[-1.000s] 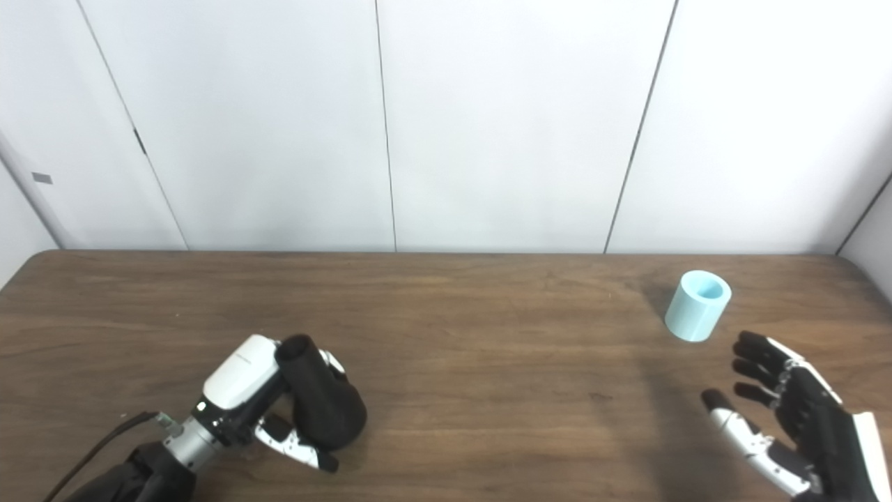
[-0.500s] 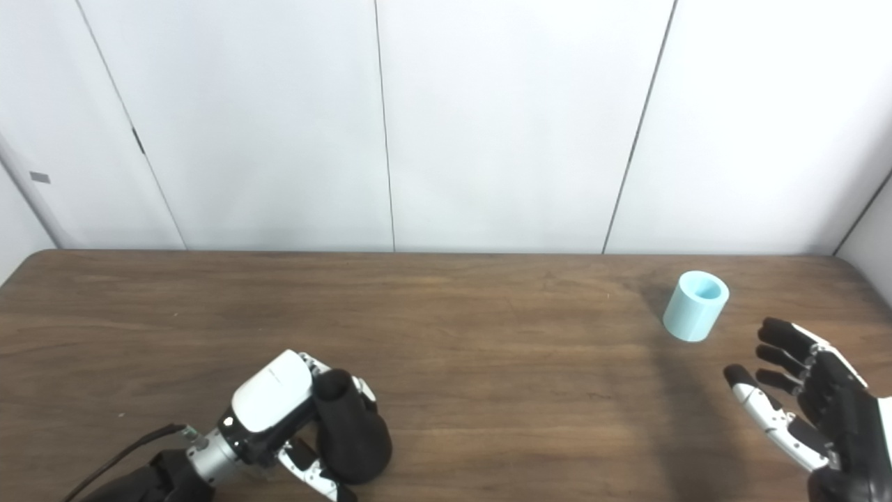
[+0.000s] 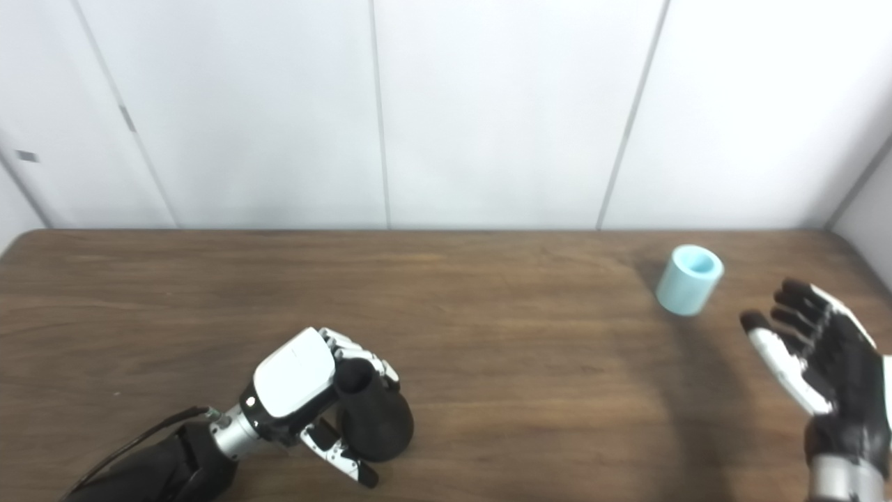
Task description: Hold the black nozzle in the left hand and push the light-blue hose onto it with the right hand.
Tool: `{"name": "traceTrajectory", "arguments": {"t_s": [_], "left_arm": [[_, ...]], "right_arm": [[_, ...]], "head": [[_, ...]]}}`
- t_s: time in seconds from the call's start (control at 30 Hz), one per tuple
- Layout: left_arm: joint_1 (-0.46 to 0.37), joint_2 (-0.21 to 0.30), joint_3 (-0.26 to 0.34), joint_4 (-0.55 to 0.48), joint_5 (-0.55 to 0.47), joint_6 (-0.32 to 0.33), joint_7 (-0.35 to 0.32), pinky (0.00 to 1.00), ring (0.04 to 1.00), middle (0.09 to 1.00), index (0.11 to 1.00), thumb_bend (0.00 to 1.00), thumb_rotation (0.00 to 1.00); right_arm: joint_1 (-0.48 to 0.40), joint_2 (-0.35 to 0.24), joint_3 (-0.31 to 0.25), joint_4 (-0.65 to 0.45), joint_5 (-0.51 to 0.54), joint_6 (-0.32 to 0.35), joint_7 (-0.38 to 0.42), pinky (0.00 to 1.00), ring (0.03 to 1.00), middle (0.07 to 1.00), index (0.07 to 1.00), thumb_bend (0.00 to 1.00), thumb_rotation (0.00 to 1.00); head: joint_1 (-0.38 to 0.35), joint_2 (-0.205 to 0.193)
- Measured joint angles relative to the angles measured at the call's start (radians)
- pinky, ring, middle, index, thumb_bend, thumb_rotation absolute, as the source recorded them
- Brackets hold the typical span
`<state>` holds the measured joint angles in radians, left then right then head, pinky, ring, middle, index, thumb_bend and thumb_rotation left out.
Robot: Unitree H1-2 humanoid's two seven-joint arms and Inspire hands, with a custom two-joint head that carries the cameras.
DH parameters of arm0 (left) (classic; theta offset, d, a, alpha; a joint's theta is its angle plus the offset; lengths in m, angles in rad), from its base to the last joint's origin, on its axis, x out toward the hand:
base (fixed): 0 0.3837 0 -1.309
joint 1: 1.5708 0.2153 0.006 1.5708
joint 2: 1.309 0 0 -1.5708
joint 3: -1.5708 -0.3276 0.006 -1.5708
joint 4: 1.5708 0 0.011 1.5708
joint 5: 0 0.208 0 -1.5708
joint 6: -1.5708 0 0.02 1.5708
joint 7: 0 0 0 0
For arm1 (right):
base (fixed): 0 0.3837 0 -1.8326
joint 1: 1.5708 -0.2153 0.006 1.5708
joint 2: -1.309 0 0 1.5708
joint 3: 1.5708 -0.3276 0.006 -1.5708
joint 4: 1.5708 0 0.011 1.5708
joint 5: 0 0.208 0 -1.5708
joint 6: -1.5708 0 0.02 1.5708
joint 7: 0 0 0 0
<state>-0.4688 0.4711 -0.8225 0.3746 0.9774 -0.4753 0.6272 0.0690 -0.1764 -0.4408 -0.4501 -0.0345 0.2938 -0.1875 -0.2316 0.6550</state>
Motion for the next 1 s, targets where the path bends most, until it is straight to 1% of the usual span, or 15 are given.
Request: {"name": "traceTrajectory", "arguments": {"t_s": [0.07, 0.13, 0.2, 0.27, 0.37, 0.4, 0.47, 0.53, 0.57, 0.63, 0.7, 0.73, 0.77, 0.83, 1.0], "left_arm": [[-0.015, -0.014, -0.012, 0.017, 0.027, -0.001, 0.033, 0.20, 0.260, 0.403, 0.519, 0.52, 0.00], [-0.033, -0.030, -0.020, 0.044, 0.066, -0.001, 0.076, 0.19, 0.256, 0.398, 0.515, 0.52, 0.00], [-0.044, -0.046, -0.021, 0.067, 0.100, -0.001, 0.110, 0.22, 0.288, 0.409, 0.519, 0.52, 0.00], [-0.052, -0.056, -0.022, 0.082, 0.118, -0.001, 0.128, 0.23, 0.295, 0.409, 0.517, 0.52, 0.00], [-0.062, -0.066, -0.025, 0.098, 0.121, -0.001, 0.136, 0.24, 0.307, 0.415, 0.518, 0.52, 0.00], [-0.067, -0.069, -0.029, 0.104, 0.121, -0.001, 0.140, 0.22, 0.281, 0.404, 0.515, 0.52, 0.00], [-0.074, -0.073, -0.033, 0.114, 0.124, -0.001, 0.149, 0.21, 0.277, 0.401, 0.514, 0.51, 0.00], [-0.079, -0.076, -0.038, 0.121, 0.131, -0.001, 0.159, 0.20, 0.256, 0.394, 0.509, 0.51, 0.00], [-0.083, -0.078, -0.040, 0.126, 0.135, -0.001, 0.164, 0.19, 0.241, 0.390, 0.506, 0.51, 0.00], [-0.088, -0.082, -0.043, 0.134, 0.138, -0.001, 0.169, 0.18, 0.220, 0.386, 0.503, 0.51, 0.00], [-0.092, -0.082, -0.047, 0.138, 0.138, -0.001, 0.173, 0.18, 0.222, 0.388, 0.504, 0.51, 0.00], [-0.093, -0.082, -0.049, 0.139, 0.140, -0.001, 0.177, 0.17, 0.216, 0.429, 0.492, 0.52, 0.00], [-0.095, -0.082, -0.051, 0.140, 0.143, -0.001, 0.183, 0.16, 0.216, 0.403, 0.499, 0.52, 0.00], [-0.100, -0.082, -0.055, 0.144, 0.151, -0.001, 0.195, 0.15, 0.202, 0.454, 0.484, 0.52, 0.00], [-0.105, -0.082, -0.060, 0.146, 0.152, -0.001, 0.202, 0.14, 0.196, 0.471, 0.478, 0.53, 0.00]], "right_arm": [[-0.004, -0.002, 0.007, 0.008, -0.028, 0.005, -0.008, 0.68, 0.736, 0.739, 0.716, 0.76, 0.42], [-0.006, -0.007, 0.014, 0.009, -0.057, 0.013, -0.011, 0.67, 0.733, 0.743, 0.715, 0.77, 0.41], [-0.015, -0.012, 0.015, 0.015, -0.068, 0.029, -0.011, 0.68, 0.739, 0.748, 0.712, 0.73, 0.36], [-0.028, -0.019, 0.014, 0.039, -0.069, 0.034, -0.011, 0.68, 0.744, 0.750, 0.713, 0.72, 0.35], [-0.036, -0.028, 0.014, 0.074, -0.065, 0.036, -0.010, 0.69, 0.759, 0.760, 0.713, 0.75, 0.37], [-0.039, -0.029, 0.013, 0.087, -0.060, 0.035, -0.009, 0.71, 0.786, 0.787, 0.727, 0.79, 0.38], [-0.051, -0.029, 0.013, 0.115, -0.052, 0.036, -0.007, 0.71, 0.796, 0.800, 0.739, 0.82, 0.39], [-0.058, -0.035, 0.016, 0.130, -0.053, 0.039, -0.006, 0.75, 0.827, 0.832, 0.776, 0.83, 0.39], [-0.062, -0.044, 0.023, 0.138, -0.062, 0.046, -0.005, 0.75, 0.833, 0.842, 0.799, 0.84, 0.42], [-0.065, -0.076, 0.059, 0.160, -0.097, 0.055, 0.008, 0.76, 0.843, 0.862, 0.848, 0.84, 0.45], [-0.070, -0.109, 0.090, 0.186, -0.115, 0.055, 0.028, 0.78, 0.857, 0.882, 0.882, 0.87, 0.45], [-0.075, -0.118, 0.097, 0.199, -0.116, 0.057, 0.033, 0.78, 0.863, 0.892, 0.892, 0.88, 0.44], [-0.083, -0.123, 0.099, 0.214, -0.116, 0.059, 0.036, 0.78, 0.872, 0.901, 0.900, 0.90, 0.44], [-0.099, -0.125, 0.103, 0.235, -0.117, 0.068, 0.037, 0.78, 0.876, 0.907, 0.904, 0.92, 0.42], [-0.138, -0.128, 0.132, 0.293, -0.134, 0.067, 0.038, 0.79, 0.890, 0.921, 0.916, 0.97, 0.45]], "head": [[-0.002, 0.006], [-0.005, 0.009], [-0.008, 0.009], [-0.009, 0.009], [-0.011, 0.008], [-0.012, 0.006], [-0.014, 0.005], [-0.028, -0.003], [-0.028, -0.003], [-0.031, -0.005], [-0.031, -0.006], [-0.032, -0.006], [-0.032, -0.006], [-0.035, -0.006], [-0.043, -0.008]]}}
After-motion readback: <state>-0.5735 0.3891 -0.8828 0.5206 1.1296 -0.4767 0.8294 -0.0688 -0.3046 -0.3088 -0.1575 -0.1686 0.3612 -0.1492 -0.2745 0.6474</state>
